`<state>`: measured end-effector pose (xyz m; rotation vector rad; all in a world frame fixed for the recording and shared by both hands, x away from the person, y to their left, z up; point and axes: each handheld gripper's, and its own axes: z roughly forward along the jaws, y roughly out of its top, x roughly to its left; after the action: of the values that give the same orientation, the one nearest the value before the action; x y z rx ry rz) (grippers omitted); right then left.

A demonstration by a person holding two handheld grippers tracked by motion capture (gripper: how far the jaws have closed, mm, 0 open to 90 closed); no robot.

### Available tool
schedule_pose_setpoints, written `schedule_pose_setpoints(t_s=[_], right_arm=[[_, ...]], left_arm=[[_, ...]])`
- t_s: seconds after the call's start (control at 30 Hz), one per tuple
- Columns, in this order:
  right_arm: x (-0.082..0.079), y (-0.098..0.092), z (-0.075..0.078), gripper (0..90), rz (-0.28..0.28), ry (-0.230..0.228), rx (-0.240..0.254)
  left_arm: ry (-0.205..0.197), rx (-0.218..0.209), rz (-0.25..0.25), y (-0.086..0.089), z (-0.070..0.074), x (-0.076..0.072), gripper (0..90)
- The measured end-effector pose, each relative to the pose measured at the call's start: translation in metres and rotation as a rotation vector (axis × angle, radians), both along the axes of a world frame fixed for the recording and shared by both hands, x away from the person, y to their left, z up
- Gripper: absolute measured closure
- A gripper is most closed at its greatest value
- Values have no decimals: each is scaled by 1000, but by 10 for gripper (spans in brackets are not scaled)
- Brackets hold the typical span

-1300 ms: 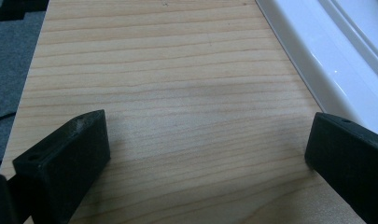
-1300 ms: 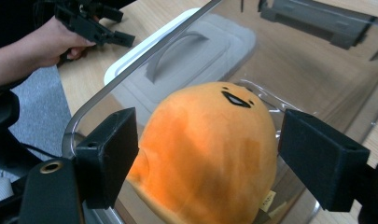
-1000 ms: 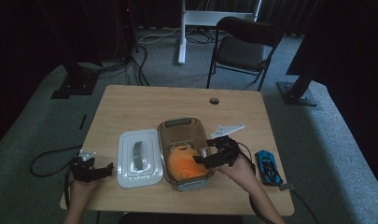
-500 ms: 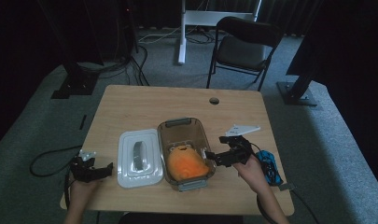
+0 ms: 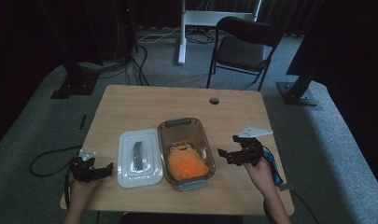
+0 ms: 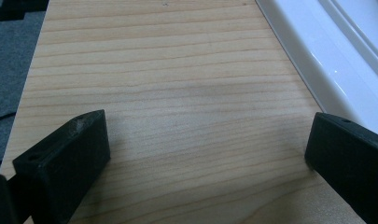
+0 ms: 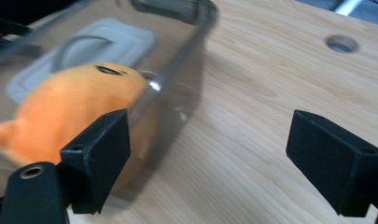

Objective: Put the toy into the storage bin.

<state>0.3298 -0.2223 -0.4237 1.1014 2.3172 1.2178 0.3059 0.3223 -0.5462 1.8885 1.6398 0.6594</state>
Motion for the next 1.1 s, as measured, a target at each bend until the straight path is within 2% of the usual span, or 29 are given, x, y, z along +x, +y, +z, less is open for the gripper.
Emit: schedule_pose_setpoints(t_s=[0.07, 0.17, 0.2, 0.27, 0.33, 0.57, 0.9, 0.97, 1.1], right_arm=[[-1, -4, -3, 129, -40, 2, 1], [-2, -6, -8, 103, -111, 22, -34], [-2, -9, -9, 103, -129, 29, -22], [-1, -15, -13, 102, -136, 58, 19], [-1, -19, -15, 103, -158, 57, 12], [-3, -26, -24, 102, -183, 76, 1], [-8, -45, -29, 103, -255, 56, 7], [-8, -47, -30, 103, -254, 60, 8], [-10, -55, -34, 103, -290, 64, -2]], left_arm=[[0, 0, 0, 0, 0, 0, 3], [0, 0, 0, 0, 0, 0, 3], [0, 0, 0, 0, 0, 0, 3], [0, 0, -1, 0, 0, 0, 3], [0, 0, -1, 0, 0, 0, 3], [0, 0, 0, 0, 0, 0, 3], [1, 0, 0, 0, 0, 0, 3], [1, 0, -1, 0, 0, 0, 3], [0, -1, 0, 0, 0, 0, 3]])
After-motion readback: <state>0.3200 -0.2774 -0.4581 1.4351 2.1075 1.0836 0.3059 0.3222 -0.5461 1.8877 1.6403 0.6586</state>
